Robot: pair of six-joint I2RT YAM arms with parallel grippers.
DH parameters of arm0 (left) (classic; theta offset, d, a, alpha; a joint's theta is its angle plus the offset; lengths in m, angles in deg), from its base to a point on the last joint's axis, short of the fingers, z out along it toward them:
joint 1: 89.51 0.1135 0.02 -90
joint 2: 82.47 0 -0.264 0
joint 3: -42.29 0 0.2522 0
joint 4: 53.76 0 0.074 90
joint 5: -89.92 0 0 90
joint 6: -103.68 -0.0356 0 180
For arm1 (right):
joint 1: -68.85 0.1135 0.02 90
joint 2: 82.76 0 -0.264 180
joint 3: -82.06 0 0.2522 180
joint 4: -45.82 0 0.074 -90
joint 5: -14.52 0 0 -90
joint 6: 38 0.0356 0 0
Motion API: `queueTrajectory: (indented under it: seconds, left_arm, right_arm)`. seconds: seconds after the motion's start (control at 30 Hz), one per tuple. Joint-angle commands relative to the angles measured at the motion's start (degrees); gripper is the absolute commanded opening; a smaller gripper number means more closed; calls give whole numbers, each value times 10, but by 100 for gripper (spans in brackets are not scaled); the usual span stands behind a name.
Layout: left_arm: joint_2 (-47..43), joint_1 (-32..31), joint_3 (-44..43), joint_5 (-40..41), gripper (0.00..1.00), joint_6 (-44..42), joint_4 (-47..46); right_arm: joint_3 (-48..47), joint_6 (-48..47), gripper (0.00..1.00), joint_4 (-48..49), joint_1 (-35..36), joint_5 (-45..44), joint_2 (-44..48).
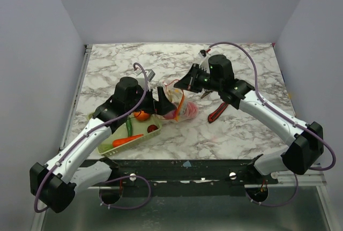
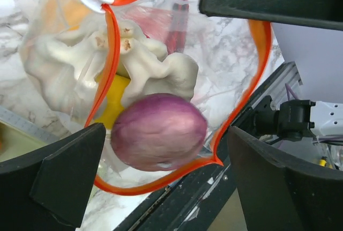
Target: Place the food in the zip-top bag and seal the zipper
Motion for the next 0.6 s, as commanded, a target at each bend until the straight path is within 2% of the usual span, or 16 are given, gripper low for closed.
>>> queueTrajectory:
  seconds: [0.0, 0.07, 0.17, 0.2, 0.33, 0.4, 0.57]
  left_arm:
    - [-24, -1, -51, 27, 99, -57, 86]
    - [-33, 0, -60, 38, 98, -61, 101]
    - [-65, 1, -54, 70, 86, -66, 104]
    - [-77, 1, -49, 93, 79, -67, 107]
    - [-103, 4, -19, 148, 40, -63, 104]
    - [-105, 4, -4, 148, 28, -54, 100]
    - [-85, 4, 31, 146, 22, -34, 89]
  right_arm:
    - [4, 3, 0, 29, -4, 23, 13]
    - [8, 5, 0, 32, -4, 22, 15]
    - [6, 6, 0, 33, -5, 25, 13]
    - [5, 6, 0, 32, -5, 28, 12]
    - [10, 7, 0, 35, -5, 29, 18]
    - [11, 6, 0, 34, -5, 28, 18]
    - [8, 6, 0, 34, -5, 34, 16]
